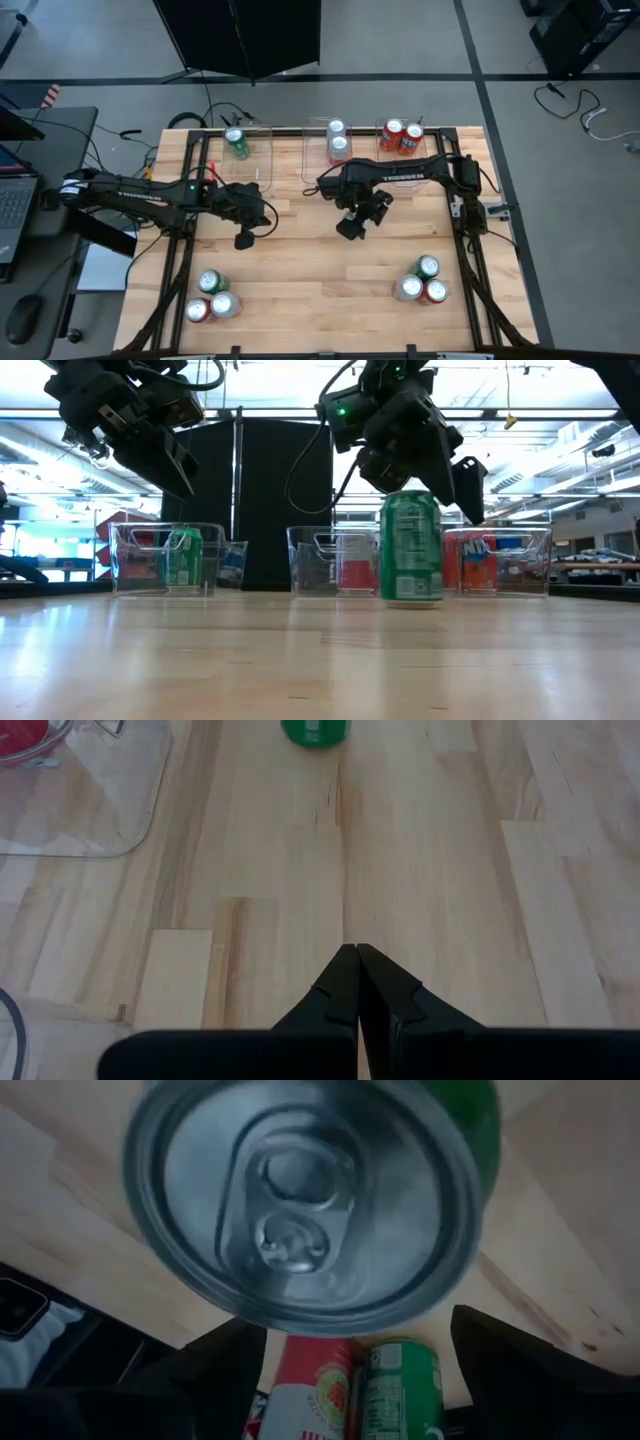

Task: Sort soda cans
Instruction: Put the green soda can into the left transparent bin

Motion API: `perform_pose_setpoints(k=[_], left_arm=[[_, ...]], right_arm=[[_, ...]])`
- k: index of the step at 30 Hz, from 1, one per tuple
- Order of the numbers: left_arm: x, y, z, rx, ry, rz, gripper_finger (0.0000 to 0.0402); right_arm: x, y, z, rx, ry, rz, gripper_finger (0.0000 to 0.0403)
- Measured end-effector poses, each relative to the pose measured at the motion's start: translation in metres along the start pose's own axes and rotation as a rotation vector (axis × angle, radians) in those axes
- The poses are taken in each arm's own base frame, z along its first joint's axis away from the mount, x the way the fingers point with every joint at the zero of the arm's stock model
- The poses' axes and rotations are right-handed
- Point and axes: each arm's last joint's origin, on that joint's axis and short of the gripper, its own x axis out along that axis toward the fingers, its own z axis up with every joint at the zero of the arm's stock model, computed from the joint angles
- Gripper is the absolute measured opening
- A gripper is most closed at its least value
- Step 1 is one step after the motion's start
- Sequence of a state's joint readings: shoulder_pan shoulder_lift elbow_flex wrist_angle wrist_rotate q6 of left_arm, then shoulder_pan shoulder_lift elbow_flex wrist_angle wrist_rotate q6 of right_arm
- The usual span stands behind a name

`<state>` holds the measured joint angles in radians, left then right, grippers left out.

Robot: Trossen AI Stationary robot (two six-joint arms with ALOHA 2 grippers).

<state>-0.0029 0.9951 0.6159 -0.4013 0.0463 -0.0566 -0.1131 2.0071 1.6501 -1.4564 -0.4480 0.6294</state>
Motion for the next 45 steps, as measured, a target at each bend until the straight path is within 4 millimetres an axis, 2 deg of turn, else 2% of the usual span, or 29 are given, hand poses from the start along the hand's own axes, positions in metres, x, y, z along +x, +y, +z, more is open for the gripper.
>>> perform_pose_setpoints(k=[6, 11, 19, 26, 31, 39, 42, 45], left_arm=[[0.000, 0.000, 0.000, 0.000, 0.000, 0.000, 0.0002], [0.000, 0.000, 0.000, 0.000, 0.004, 0.000, 0.0002], [0.000, 0.000, -0.002, -0.012, 0.017, -0.010, 0.0002], [0.000, -0.002, -0.003, -0.017, 0.030, -0.017, 0.0002], [0.000, -0.008, -0.004, 0.002, 0.041, -0.038, 0.0002], [0.000, -0.013, -0.004, 0.019, 0.039, -0.054, 0.0002], [0.000, -0.013, -0.003, 0.019, 0.027, -0.050, 0.0002], [-0.001, -0.013, 0.000, 0.020, 0.002, -0.052, 0.0002]], right_arm=[[0.000, 0.000, 0.002, -0.066, -0.029, -0.016, 0.0294], [0.004, 0.003, -0.002, -0.174, -0.094, -0.158, 0.0261], [0.010, 0.016, -0.021, -0.307, -0.141, -0.299, 0.0126], [0.010, 0.027, -0.052, -0.418, -0.307, -0.470, 0.0012], [0.020, 0.026, -0.076, -0.435, -0.476, -0.486, 0.0007], [0.067, -0.002, -0.107, -0.392, -0.797, -0.435, 0.0001], [0.089, -0.016, -0.108, -0.280, -0.936, -0.369, 0.0000], [0.110, -0.026, -0.100, -0.231, -1.003, -0.292, 0.0001]])
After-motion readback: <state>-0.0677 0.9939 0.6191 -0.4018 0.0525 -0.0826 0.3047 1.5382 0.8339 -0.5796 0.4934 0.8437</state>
